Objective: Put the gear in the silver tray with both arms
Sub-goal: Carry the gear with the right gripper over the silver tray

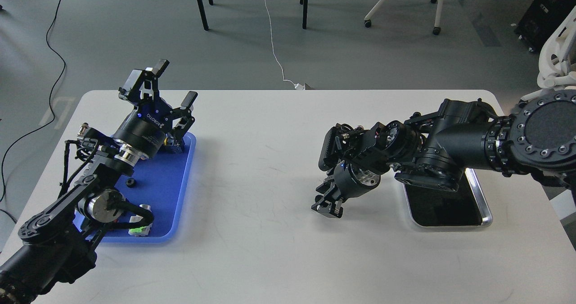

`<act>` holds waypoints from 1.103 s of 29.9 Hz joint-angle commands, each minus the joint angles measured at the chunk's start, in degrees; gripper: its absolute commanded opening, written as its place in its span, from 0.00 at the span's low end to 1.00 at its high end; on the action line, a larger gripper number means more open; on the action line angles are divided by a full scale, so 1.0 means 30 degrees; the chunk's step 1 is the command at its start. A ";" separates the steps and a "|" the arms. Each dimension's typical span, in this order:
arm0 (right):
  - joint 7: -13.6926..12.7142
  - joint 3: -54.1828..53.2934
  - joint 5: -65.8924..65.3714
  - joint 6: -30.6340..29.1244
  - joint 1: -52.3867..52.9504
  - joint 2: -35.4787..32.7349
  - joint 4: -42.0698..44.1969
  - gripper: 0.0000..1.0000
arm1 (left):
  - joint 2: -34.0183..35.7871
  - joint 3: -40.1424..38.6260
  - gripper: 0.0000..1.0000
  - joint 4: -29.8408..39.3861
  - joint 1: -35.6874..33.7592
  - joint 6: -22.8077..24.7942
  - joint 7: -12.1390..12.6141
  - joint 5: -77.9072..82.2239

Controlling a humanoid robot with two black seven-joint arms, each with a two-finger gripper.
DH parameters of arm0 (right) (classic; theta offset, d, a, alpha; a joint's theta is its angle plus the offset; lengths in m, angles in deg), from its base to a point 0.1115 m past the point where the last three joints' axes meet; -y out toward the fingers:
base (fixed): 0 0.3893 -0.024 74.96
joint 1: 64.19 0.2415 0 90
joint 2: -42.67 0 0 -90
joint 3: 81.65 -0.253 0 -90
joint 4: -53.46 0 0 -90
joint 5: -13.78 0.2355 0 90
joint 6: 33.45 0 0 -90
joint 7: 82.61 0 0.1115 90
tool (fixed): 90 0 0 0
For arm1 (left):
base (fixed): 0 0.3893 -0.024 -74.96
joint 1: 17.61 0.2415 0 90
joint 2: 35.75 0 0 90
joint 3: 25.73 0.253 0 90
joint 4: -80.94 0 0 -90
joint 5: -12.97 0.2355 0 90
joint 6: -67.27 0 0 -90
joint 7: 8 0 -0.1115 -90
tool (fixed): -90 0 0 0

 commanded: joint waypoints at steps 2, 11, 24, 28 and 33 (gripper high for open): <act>0.0002 0.0002 -0.0001 -0.0081 0.0000 0.0058 -0.0010 0.27 | 0.0001 0.0002 0.98 0.0015 0.0028 -0.0002 0.0000 0.0001; 0.0002 0.0031 0.0028 -0.0198 0.0087 0.0058 -0.0010 0.15 | 0.0030 0.0002 0.98 0.0190 0.0057 -0.0002 0.0000 0.0001; 0.0002 0.0002 -0.0119 -0.0198 0.2929 -0.5414 -0.1153 0.16 | 0.0060 0.0002 0.98 0.0278 0.0057 -0.0002 0.0000 0.0001; 0.0002 0.0031 -0.0119 -0.0198 0.2843 -0.8138 -0.1124 0.16 | 0.0089 0.0002 0.98 0.0308 0.0028 -0.0002 0.0000 0.0001; 0.0002 0.0703 -0.1200 -0.0198 0.1731 -1.0165 -0.0365 0.16 | -0.0028 0.0031 0.98 0.0337 0.0028 0.0086 0.0000 0.0001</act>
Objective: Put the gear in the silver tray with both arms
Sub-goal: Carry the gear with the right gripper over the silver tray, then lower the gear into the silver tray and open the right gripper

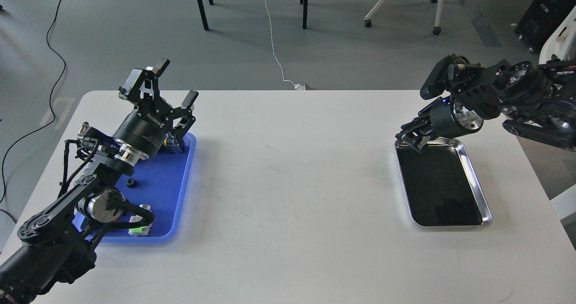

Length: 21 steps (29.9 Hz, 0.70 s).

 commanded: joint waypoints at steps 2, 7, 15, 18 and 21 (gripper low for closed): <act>0.0003 0.0588 -0.0835 0.0017 -0.1105 -0.1046 0.0891 0.16 | -0.0119 0.0021 0.98 0.0083 0.0011 0.0041 0.0001 -0.0001; 0.0003 0.0442 -0.0805 0.0046 -0.2423 -0.0813 0.2413 0.16 | -0.0119 -0.0008 0.98 0.0259 0.0011 0.0071 0.0001 -0.0001; 0.0003 0.0412 -0.0776 0.0192 -0.3596 -0.0110 0.2943 0.20 | -0.0236 -0.0009 0.98 0.0289 0.0011 0.0071 0.0001 -0.0001; 0.0003 0.0354 -0.0718 0.0251 -0.4007 0.0037 0.3031 0.23 | -0.0237 -0.0009 0.98 0.0289 0.0011 0.0071 0.0001 -0.0001; 0.0003 0.0295 -0.0630 0.0280 -0.4183 0.0037 0.3002 0.24 | -0.0208 -0.0009 0.98 0.0318 0.0011 0.0071 0.0001 -0.0001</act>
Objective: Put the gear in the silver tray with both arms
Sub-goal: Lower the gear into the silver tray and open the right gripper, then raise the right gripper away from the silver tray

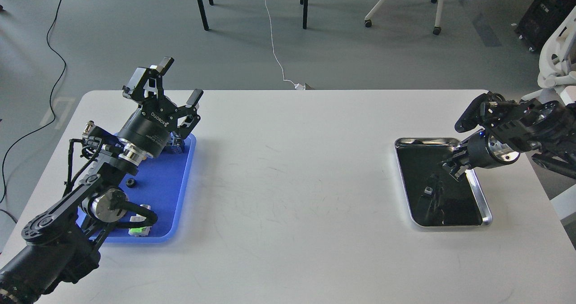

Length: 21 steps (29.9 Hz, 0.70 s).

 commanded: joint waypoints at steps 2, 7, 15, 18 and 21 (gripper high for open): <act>0.0001 -0.0169 0.0072 0.0017 -0.0338 0.0024 -0.0025 0.26 | 0.0056 0.0000 0.98 0.0028 0.0000 0.0029 0.0001 0.0000; 0.0001 -0.0463 0.0130 0.0017 -0.0513 -0.0006 -0.0054 0.36 | 0.0115 0.0000 0.98 0.0028 0.0000 0.0029 0.0001 0.0000; 0.0001 -0.1721 0.0773 0.0017 -0.0369 -0.0414 -0.0347 0.94 | 0.0232 0.0000 0.98 0.0380 0.0263 0.0029 0.0001 0.0029; 0.0001 -0.2948 0.1767 -0.0012 0.0157 -0.1087 -0.0638 0.96 | 0.0290 0.0000 0.98 0.0380 0.0263 0.0029 0.0001 0.0029; 0.0001 -0.5318 0.3755 -0.0012 0.0160 -0.1848 -0.1398 0.97 | 0.0437 0.0000 0.98 0.0351 0.0263 -0.0117 0.0001 0.0029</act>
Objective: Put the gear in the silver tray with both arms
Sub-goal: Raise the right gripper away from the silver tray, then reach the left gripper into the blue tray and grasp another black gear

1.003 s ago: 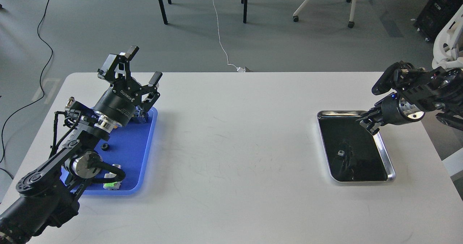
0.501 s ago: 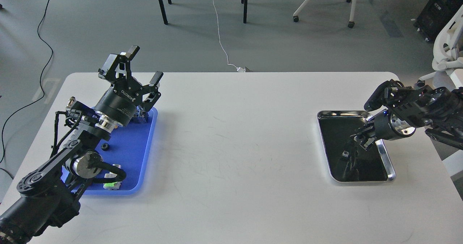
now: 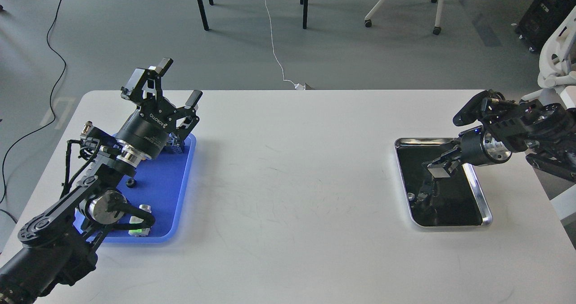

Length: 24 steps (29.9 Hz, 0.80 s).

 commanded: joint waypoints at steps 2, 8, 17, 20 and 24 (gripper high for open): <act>0.0002 -0.3819 0.3454 -0.0046 -0.0242 -0.1305 -0.1470 0.97 | 0.0345 0.0001 0.98 -0.0030 0.0007 -0.0133 0.0001 -0.0001; 0.0002 -0.9179 1.0600 -0.0017 -0.4542 -0.1718 -0.2587 0.97 | 0.1691 0.0089 0.98 -0.0030 0.0007 0.0043 0.0001 0.0057; 0.0002 -1.8671 2.0215 -0.0163 -1.3126 -0.0636 -0.5427 0.97 | 0.4532 0.0499 0.98 0.0495 0.0240 0.1290 0.0001 0.3122; 0.0002 -2.0667 2.0894 -0.0193 -1.4917 0.0039 -0.5459 0.97 | 0.5645 0.0499 0.98 0.1315 0.0417 0.1290 0.0001 0.7631; 0.0002 -2.1376 2.0865 -0.0281 -1.6092 0.0304 -0.5546 0.97 | 0.7022 0.0790 0.98 0.1933 0.0417 0.1290 0.0001 1.5388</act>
